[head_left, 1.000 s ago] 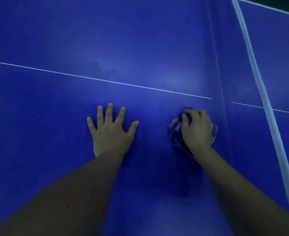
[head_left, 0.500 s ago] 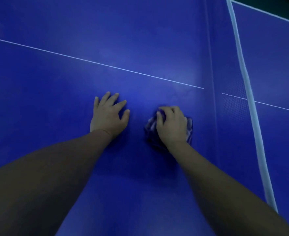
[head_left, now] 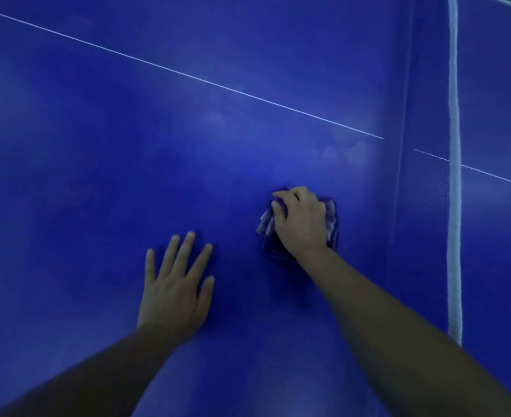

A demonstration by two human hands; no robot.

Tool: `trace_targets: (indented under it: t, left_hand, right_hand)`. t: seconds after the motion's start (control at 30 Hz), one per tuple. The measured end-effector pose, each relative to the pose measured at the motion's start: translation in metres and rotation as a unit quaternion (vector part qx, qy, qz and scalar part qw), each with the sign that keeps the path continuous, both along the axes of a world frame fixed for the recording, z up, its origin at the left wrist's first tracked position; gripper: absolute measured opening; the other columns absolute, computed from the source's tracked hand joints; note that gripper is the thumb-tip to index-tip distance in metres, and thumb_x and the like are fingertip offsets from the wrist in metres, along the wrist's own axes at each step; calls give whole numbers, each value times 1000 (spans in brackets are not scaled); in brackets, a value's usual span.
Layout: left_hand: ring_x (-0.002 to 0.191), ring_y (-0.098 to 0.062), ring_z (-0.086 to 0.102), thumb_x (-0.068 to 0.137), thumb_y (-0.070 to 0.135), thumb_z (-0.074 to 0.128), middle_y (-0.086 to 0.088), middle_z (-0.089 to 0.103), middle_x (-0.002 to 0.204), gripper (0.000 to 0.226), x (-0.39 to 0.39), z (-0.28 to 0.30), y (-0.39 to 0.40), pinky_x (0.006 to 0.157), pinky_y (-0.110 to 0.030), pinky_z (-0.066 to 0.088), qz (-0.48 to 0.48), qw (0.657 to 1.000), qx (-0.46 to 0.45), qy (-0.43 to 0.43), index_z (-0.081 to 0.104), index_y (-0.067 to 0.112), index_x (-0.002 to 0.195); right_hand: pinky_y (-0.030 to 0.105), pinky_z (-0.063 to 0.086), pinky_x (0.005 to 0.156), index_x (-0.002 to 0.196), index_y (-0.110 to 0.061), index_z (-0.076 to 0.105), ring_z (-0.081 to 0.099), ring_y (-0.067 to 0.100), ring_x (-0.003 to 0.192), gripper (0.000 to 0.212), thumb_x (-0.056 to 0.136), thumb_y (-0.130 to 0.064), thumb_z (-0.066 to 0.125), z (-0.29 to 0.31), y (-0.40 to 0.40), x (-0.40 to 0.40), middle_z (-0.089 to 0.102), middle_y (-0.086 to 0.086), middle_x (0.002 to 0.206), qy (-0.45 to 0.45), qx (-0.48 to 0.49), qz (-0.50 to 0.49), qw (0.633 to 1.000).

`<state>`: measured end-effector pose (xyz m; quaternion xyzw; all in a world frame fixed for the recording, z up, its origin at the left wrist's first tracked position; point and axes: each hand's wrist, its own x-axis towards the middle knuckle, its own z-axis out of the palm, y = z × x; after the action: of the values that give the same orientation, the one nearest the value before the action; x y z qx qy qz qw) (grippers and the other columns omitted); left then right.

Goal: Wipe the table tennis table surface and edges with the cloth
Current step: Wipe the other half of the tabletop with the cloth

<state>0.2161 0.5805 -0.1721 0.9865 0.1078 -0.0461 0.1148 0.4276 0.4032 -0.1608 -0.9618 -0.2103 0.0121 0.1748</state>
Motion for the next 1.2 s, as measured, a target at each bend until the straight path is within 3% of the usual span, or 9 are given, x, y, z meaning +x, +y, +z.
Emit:
trace_targets:
  t: [0.17,0.27,0.5,0.77,0.83,0.9,1.0,1.1,1.2]
  left_hand:
    - [156,-27,5,100,52,25,-4,16,168,62,-18,-12,-8,121,-62,9,12,999,19,48,28,31,158]
    - [156,-25,-1,101,57,20,-3,10,169,62,-21,-15,-6,121,-60,4,3,998,27,50,23,34,158]
    - [156,-27,1,100,56,26,-4,11,169,61,-21,-15,-4,121,-62,4,3,999,27,38,30,34,157]
    - [155,-30,8,99,54,30,-9,22,166,58,-23,-10,-5,122,-61,2,-9,1000,-10,8,38,34,153]
    - [152,-32,18,98,50,34,-11,32,161,56,-25,-9,-5,122,-60,6,-14,999,-31,-19,48,29,148]
    - [148,-34,28,97,46,37,-13,41,156,55,-30,-9,-3,122,-60,11,-30,997,-58,-39,57,23,143]
    - [151,-33,24,94,43,40,-13,36,159,58,-29,-5,3,123,-56,6,-48,995,-91,-12,54,21,146]
    - [154,-30,16,95,40,36,-12,26,164,59,-41,7,9,125,-52,4,-79,993,-82,31,47,21,150]
    - [151,-32,26,97,42,29,-13,34,161,60,-104,8,1,122,-58,16,-63,997,-35,17,53,18,146]
  right_hand:
    - [40,40,71,108,-22,69,54,23,84,21,96,-34,57,-5,-17,-120,57,-1,99,21,68,171,983]
    - [38,37,68,110,-20,70,52,22,80,23,96,-34,57,-5,-53,-133,57,1,97,7,62,253,965]
    - [45,43,75,108,-16,74,60,33,88,21,92,-26,66,-5,-1,-74,63,8,103,-9,45,-8,999]
    - [40,41,66,112,-19,71,53,23,78,24,96,-33,60,-8,-50,-189,58,2,94,-5,78,252,964]
    - [41,42,66,110,-18,73,55,26,78,22,94,-31,63,-8,-46,-170,59,4,94,-24,66,207,976]
    - [42,44,69,107,-18,74,58,28,81,20,92,-28,68,-5,-26,-157,61,5,95,-29,62,70,995]
    - [41,43,71,104,-20,74,58,29,83,18,89,-28,68,-5,2,-183,62,4,98,-21,62,-54,996]
    - [39,40,67,108,-22,70,54,26,78,21,93,-33,61,-5,-6,-263,58,2,96,-2,72,76,995]
    - [36,39,66,111,-23,70,51,20,79,21,95,-34,61,-5,-49,-316,57,-2,97,17,78,231,970]
